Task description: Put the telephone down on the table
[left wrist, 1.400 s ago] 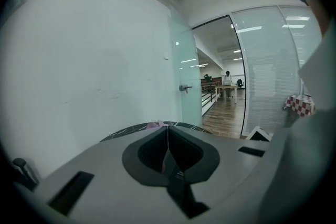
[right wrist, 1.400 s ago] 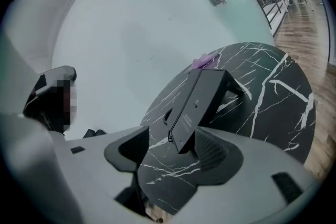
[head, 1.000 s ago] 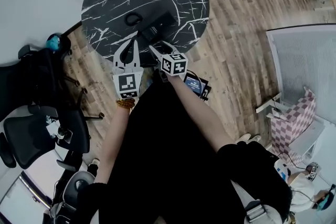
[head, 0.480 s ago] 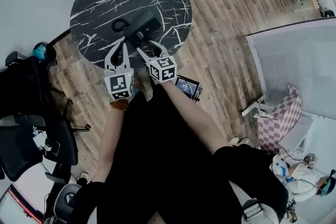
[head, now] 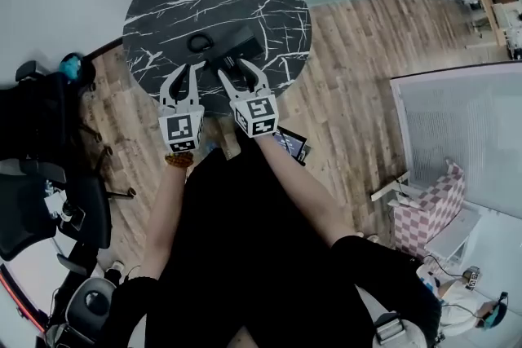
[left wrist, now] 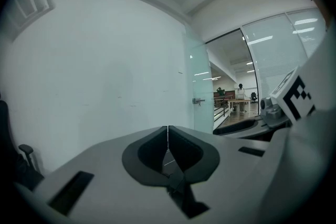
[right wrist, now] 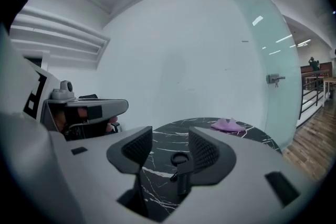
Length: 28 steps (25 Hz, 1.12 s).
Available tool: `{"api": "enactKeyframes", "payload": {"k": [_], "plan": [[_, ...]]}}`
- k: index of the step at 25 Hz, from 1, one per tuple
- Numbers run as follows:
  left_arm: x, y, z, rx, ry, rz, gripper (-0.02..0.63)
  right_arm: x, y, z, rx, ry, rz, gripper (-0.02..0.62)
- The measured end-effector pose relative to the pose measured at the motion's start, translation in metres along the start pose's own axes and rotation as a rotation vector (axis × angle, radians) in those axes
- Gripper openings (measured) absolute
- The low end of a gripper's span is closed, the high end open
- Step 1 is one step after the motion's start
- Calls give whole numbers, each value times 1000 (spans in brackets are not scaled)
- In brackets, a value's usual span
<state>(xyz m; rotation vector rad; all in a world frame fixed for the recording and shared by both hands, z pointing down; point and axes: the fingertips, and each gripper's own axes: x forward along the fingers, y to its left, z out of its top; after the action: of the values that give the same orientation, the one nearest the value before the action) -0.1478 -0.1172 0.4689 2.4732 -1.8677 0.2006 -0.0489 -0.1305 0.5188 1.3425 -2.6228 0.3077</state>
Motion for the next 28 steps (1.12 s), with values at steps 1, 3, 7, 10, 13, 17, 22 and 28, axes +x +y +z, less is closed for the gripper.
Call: {"api": "enactKeyframes", "payload": {"k": [1, 3, 7, 10, 13, 17, 22, 28], "plan": [[0, -3, 3, 8, -14, -15, 15, -2, 1, 7, -16, -20, -11, 221], [-1, -11, 7, 22, -34, -44, 15, -7, 2, 18, -32, -57, -33, 209], [-7, -26, 18, 38, -60, -101, 15, -20, 9, 41, 4, -126, -60, 196], [-10, -31, 32, 57, -87, -128, 15, -28, 20, 63, -52, -171, -69, 176], [-11, -32, 43, 71, -117, -132, 15, -34, 29, 75, -131, -204, -81, 164], [-14, -34, 50, 90, -140, -140, 15, -44, 35, 83, -176, -249, -122, 130], [-21, -30, 62, 109, -173, -121, 15, -48, 41, 95, -207, -294, -128, 120], [-35, -28, 70, 90, -197, -93, 15, -51, 53, 103, -237, -314, -130, 106]]}}
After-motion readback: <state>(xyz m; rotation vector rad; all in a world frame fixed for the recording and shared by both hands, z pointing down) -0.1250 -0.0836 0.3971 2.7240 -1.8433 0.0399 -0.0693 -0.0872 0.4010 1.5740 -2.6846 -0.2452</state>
